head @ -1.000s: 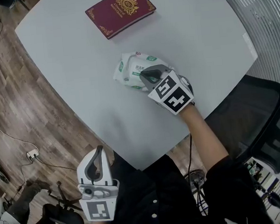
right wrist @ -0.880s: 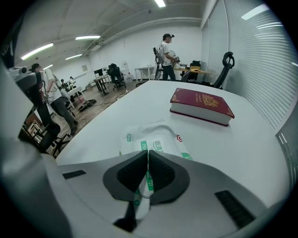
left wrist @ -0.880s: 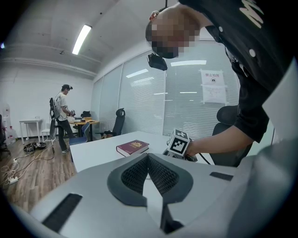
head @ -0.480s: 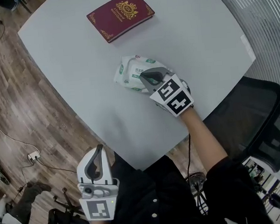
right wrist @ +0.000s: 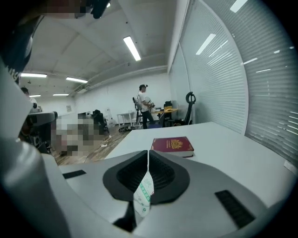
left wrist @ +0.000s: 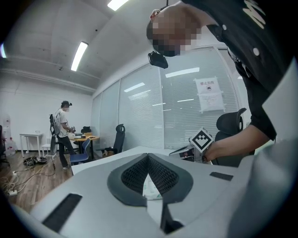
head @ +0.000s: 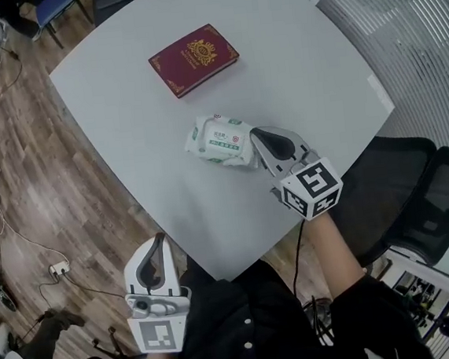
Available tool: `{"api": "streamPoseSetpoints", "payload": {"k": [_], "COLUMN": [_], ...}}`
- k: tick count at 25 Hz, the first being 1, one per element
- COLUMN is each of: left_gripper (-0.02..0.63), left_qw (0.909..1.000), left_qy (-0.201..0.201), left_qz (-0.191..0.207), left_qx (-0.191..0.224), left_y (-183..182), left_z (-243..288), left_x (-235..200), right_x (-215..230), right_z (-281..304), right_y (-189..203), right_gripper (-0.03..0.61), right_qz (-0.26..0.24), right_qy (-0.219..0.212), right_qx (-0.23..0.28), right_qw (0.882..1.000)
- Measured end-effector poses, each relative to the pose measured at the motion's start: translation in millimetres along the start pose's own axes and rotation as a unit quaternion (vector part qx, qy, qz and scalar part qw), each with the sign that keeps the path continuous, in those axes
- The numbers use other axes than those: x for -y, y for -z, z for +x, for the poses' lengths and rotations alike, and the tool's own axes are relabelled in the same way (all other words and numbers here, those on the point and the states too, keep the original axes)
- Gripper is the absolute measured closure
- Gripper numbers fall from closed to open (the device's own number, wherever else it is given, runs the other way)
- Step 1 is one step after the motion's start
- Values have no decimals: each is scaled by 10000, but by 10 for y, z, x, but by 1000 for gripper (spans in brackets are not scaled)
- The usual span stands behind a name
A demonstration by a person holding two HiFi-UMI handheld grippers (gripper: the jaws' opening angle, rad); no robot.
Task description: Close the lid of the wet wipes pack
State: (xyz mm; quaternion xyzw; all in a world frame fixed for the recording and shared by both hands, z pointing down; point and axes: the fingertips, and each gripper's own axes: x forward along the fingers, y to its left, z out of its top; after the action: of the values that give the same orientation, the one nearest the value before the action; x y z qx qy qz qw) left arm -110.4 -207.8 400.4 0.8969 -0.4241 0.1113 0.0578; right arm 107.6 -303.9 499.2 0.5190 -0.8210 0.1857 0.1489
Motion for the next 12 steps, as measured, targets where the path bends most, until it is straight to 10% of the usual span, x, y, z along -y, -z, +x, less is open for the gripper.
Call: {"api": "streamPoseSetpoints", "payload": {"k": [12], "left_gripper": [597], "left_qw": [9955], "left_qy": [-238], "left_qz": [388], "left_qx": [828], "left_y": [-615], "left_z": [-252], "left_x": [-30], "right_x": [-306], "right_z": [-1258], "right_y": [-819], "right_gripper": [545], "right_qz": [-44], "right_qy": [350], "right_qx": [1402], "right_qw": [9895]}}
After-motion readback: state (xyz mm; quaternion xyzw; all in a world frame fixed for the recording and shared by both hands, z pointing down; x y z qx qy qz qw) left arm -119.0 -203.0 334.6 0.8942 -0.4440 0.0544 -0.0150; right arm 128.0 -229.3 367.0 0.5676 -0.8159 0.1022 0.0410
